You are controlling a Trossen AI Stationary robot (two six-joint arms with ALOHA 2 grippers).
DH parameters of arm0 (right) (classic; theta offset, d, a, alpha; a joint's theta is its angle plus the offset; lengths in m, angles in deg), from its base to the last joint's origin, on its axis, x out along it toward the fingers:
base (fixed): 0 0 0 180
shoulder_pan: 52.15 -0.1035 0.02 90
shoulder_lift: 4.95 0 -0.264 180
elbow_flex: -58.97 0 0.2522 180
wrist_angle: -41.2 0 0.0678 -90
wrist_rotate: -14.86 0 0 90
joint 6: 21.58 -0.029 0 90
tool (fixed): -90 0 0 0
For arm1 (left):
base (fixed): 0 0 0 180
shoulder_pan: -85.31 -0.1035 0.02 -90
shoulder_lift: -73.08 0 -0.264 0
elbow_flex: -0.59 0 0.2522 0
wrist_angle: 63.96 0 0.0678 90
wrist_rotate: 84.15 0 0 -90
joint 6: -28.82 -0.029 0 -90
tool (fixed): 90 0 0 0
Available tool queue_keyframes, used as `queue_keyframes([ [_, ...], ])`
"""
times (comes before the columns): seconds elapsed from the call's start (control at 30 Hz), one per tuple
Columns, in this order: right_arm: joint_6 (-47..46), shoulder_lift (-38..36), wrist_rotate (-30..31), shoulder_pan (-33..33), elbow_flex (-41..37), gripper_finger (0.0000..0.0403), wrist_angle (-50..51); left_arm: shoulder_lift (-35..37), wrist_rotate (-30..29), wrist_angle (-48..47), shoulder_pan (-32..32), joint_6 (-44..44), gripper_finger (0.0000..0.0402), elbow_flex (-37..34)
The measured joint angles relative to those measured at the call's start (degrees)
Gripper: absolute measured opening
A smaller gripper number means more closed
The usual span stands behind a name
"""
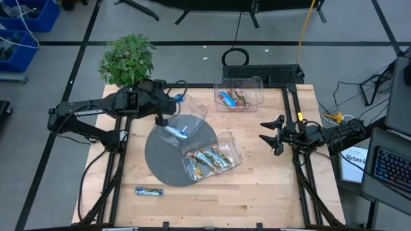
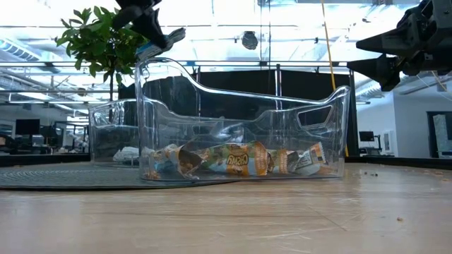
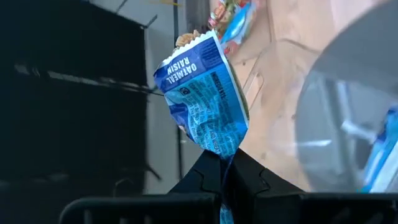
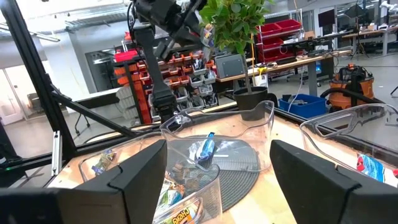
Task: Pick and place Granola Bars by type
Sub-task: Put the blue granola bar into the top left transparent bin
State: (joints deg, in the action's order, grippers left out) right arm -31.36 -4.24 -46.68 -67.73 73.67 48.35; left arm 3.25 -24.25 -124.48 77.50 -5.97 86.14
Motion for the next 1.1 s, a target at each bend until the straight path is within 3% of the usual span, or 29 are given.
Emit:
queue_keyframes([
  [0.2,0.0,0.0,0.01,0.0,0.01,0.0279,0.0,0.0,-1.53,0.02,-0.21,-12.18,0.0008,0.0],
  [0.53,0.0,0.0,-0.01,0.0,0.01,0.0279,0.01,-5.7,-0.64,-9.33,-5.92,-19.35,0.0008,8.81],
  [0.67,0.0,-0.01,-0.01,-0.01,0.0,0.0279,0.02,-9.9,2.97,-13.83,-8.18,-20.66,0.0008,12.28],
  [1.1,0.0,0.0,0.0,0.0,0.0,0.0279,0.0,-22.27,15.33,-18.06,-9.01,-25.41,0.0008,12.46],
])
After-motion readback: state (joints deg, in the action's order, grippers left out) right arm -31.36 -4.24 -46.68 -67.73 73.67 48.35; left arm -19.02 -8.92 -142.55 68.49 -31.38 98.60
